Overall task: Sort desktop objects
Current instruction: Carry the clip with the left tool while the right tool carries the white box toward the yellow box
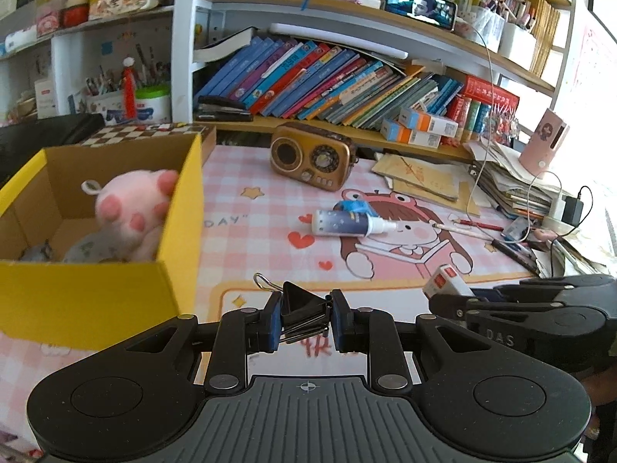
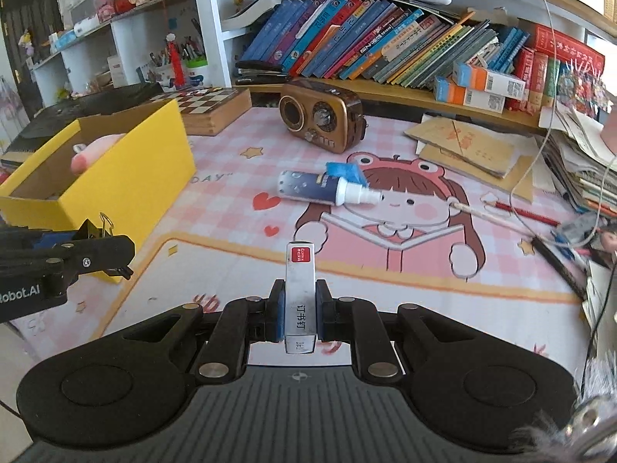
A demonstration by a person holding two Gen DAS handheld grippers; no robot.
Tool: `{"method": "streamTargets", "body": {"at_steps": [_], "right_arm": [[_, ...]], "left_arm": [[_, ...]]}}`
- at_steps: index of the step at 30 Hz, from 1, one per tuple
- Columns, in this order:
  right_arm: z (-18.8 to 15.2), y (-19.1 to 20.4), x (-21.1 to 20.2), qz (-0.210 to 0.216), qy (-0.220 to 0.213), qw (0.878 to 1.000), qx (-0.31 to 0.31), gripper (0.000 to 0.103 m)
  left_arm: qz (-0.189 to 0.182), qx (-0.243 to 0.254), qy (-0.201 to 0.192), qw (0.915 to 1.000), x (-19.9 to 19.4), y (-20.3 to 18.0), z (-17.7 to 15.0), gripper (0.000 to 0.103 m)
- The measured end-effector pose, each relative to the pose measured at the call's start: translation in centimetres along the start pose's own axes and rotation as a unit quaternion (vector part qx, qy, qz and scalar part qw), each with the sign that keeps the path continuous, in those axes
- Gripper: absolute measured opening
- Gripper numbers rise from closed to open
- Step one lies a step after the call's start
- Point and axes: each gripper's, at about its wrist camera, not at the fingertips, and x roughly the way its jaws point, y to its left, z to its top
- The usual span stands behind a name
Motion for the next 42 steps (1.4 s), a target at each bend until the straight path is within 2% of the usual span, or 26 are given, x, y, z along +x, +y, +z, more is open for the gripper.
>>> {"method": "streamTargets", "body": {"at_steps": [23,32,42], "right_arm": [[-6.3,10.6,-5.9,-0.018,0.013,1.0,0.007,0.014],[-8.7,14.7,-7.6,-0.013,0.013,1.0,0.012,0.014],[-9.7,19.7,-8.5,0.016,0.007,1.0,-0.01,0.014]], "left_arm": [[-0.041,-0.01,0.012,0.9991,-7.6,6.9,-6.0,0.023],[-0.037,-0.005,0.015,0.9992,-11.0,9.5,-8.5,0.023],[-0.023,-0.023,0.002,0.9995,-14.7,12.9,-10.5,0.023]]}}
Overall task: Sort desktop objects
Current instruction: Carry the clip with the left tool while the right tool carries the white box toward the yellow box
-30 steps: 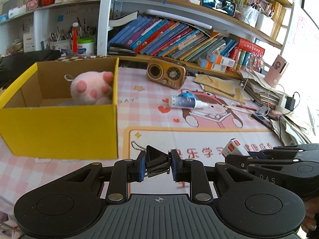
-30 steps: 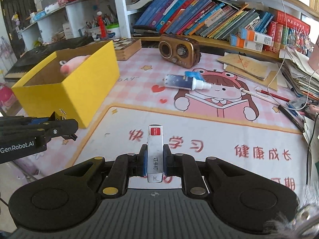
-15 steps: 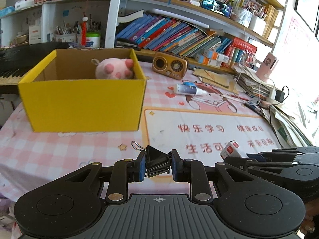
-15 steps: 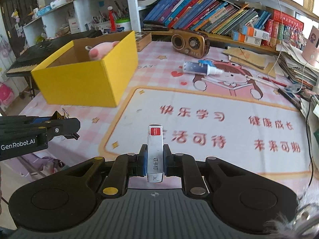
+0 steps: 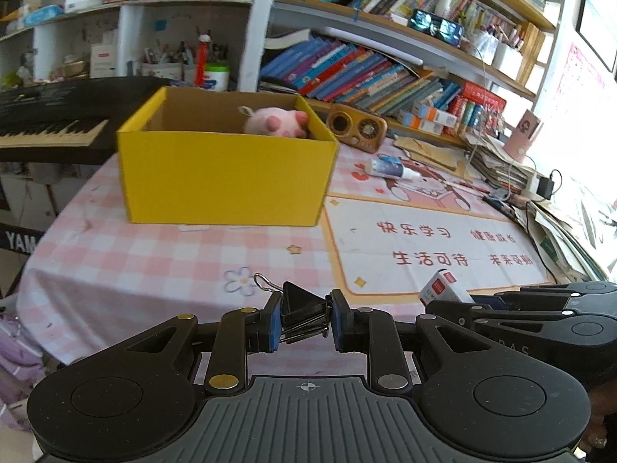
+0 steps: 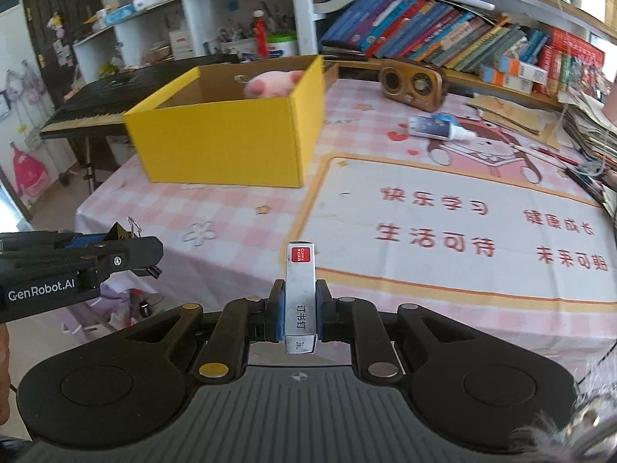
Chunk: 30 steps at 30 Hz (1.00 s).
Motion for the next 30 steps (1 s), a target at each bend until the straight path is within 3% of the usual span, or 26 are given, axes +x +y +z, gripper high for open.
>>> {"method": "streamTargets", "body": {"at_steps": [12,30], "right_arm": [[0.4,4.1,0.0,0.03,-0.01,0.999,-0.039,0.014],[0.9,5.6,0.7,0.037,-0.001,0.998,-0.054,0.014]], "left_arm": [[0.031,-0.029,-0.023,0.9988,-2.9,3.0,-0.9,0.023],[0.033,-0.034,-0.029,0.9984,-3.3,4.2,-0.8,0.023]]}}
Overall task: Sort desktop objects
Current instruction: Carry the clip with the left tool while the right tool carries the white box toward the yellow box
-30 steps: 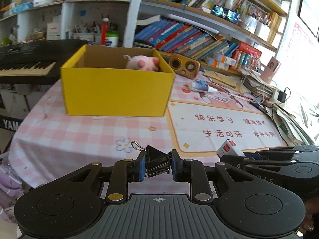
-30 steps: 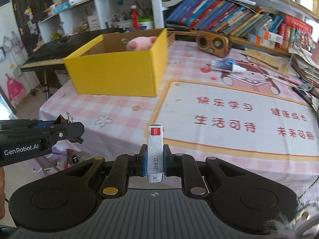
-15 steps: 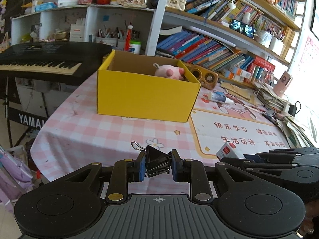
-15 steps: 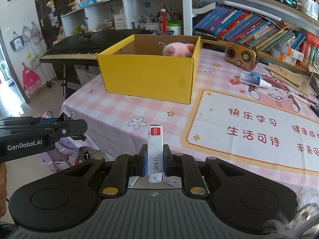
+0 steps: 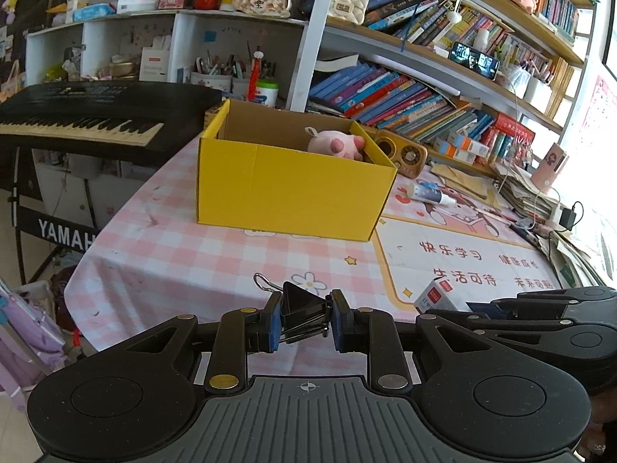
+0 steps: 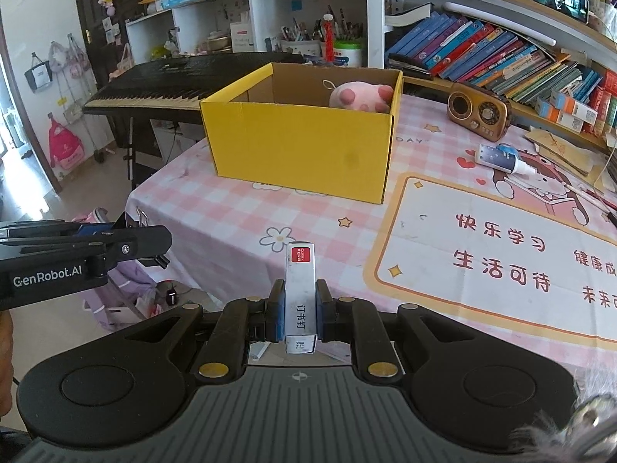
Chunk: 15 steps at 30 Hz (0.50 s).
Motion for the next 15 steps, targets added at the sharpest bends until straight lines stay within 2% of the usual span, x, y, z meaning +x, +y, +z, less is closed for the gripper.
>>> {"method": "streamTargets", "body": {"at_steps": [9,15], "right_arm": [[0.9,-0.3,0.8,0.005,0.003,1.0,0.007,0.014],[3.8,-1.3,1.9,0.019,-0.015,1.0,0.012,0.014]], "left_arm": [[-0.001,-0.002,-0.002,1.0,0.5,0.1,0.8,0.023],[0.003,0.004,-0.019,0.9998,1.6,-0.1,3.3,0.023]]}}
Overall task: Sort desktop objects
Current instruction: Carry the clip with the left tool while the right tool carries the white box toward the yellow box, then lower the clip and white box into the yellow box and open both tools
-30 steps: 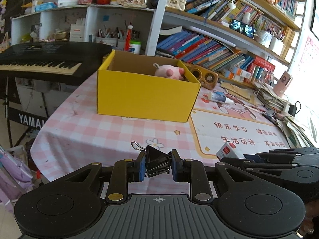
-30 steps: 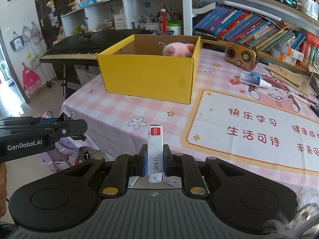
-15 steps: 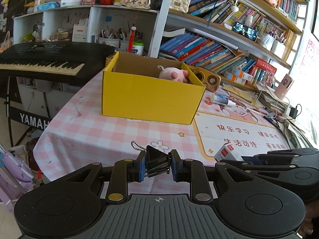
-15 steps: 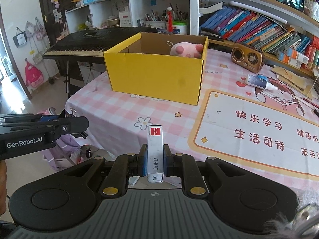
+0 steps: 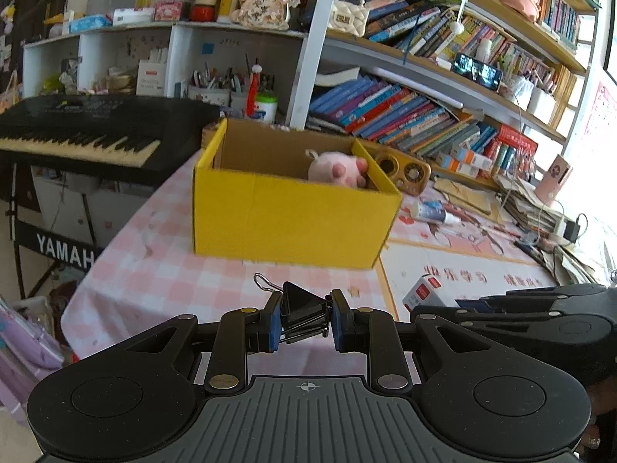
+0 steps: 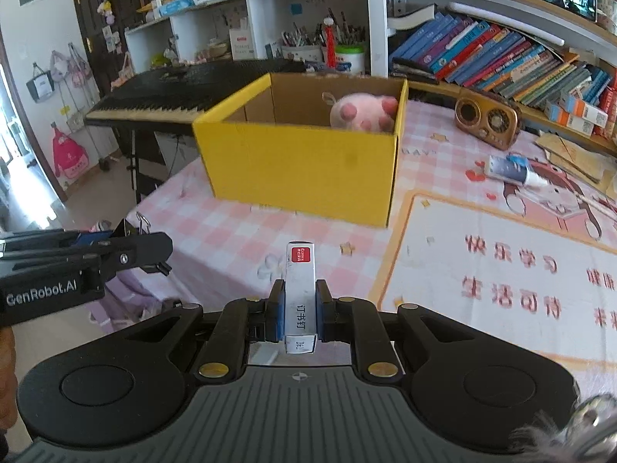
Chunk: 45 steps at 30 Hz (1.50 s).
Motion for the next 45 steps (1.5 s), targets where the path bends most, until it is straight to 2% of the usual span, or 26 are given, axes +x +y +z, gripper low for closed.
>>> {"method": "streamTargets", "body": {"at_steps": [13,21,24,32,39,45], "right_arm": [[10.7,-3.4,3.6,0.026,-0.073,0.997,-0.012,0.014],[15.6,-5.0,7.4,0.046,-0.09,0.995,-0.027,0.014],[16.8,-5.2,9.2,0.039,-0.089,0.994,-0.041,0.014],[19.8,-5.5,14.8,0.035,-0.068,0.994,-0.074,0.014],[21.3,-4.4,19.5,0.071,-0.014,0.99,-0.121,0.014],[21.5,-3.6,23.3,0.097,0.044,0.984,-0.144,0.014]], "left_arm": [[0.027,0.012,-0.068,0.9972,4.8,0.4,8.7,0.023],[0.056,0.029,-0.078,0.9949,9.5,0.1,12.3,0.023],[0.067,0.04,-0.065,0.9948,11.8,0.1,12.8,0.023],[0.083,0.072,0.008,0.9939,18.6,-0.4,12.5,0.023],[0.081,0.086,0.062,0.991,22.4,-0.9,12.0,0.024],[0.078,0.071,0.096,0.9898,23.7,-0.8,11.2,0.024]]}}
